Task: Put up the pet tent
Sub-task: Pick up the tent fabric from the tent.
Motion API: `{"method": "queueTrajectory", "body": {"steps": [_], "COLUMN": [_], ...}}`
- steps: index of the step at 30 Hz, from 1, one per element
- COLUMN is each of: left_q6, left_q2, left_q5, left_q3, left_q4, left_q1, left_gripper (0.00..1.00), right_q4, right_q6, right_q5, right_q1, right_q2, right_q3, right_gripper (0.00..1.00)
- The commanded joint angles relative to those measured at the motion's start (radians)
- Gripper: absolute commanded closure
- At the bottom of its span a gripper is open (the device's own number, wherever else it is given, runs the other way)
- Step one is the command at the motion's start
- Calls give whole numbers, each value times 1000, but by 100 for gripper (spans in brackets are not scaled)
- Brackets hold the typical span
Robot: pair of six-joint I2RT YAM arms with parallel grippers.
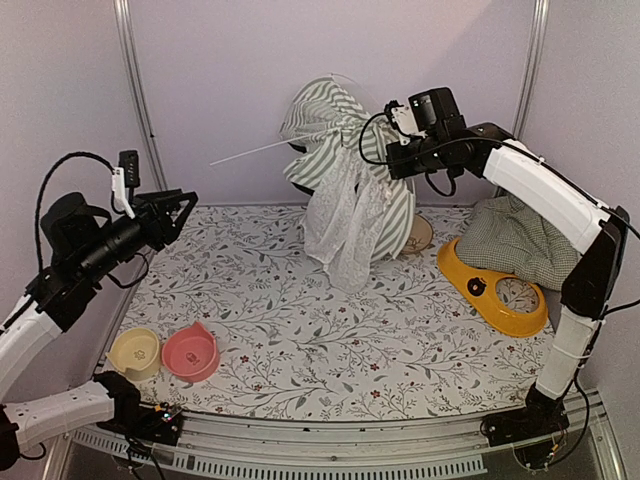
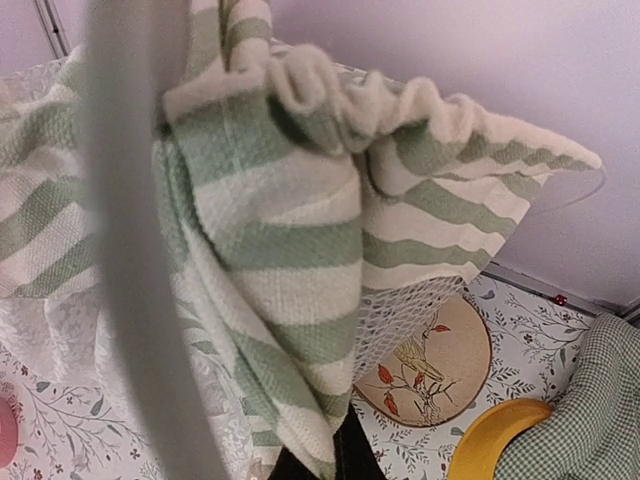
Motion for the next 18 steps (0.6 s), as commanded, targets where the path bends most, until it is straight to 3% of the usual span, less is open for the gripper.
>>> {"method": "queueTrajectory", "body": {"steps": [1,3,6,11,15,18], "left_q6": [-205,-271,-210,79,193,290], "left_q2": [104,205,394,618,711,793], "left_q5": [214,360,440,376,307,270], "left_q3": [-206,-285,-284,-85,40,170], "left_q4": [392,662,893,842,837,737], "left_q1": [212,266,219,76,3,-34], "left_gripper": [46,47,47,43,40,40], "right_q4": [-11,-6,-7,-14,-24,-27], "right_q6": [40,47,52,62,67,71], "right_q5": [-86,-122,-169,-209,-238,-247], "right_q1": [-35,-47,-54,-55,-55,-55], "right_q2": [-45,-64,-74,-84,-89,-92], "right_q3": [-34,-53,-60,-64,-65,-65], "right_gripper": [100,100,100,100,100,100]}}
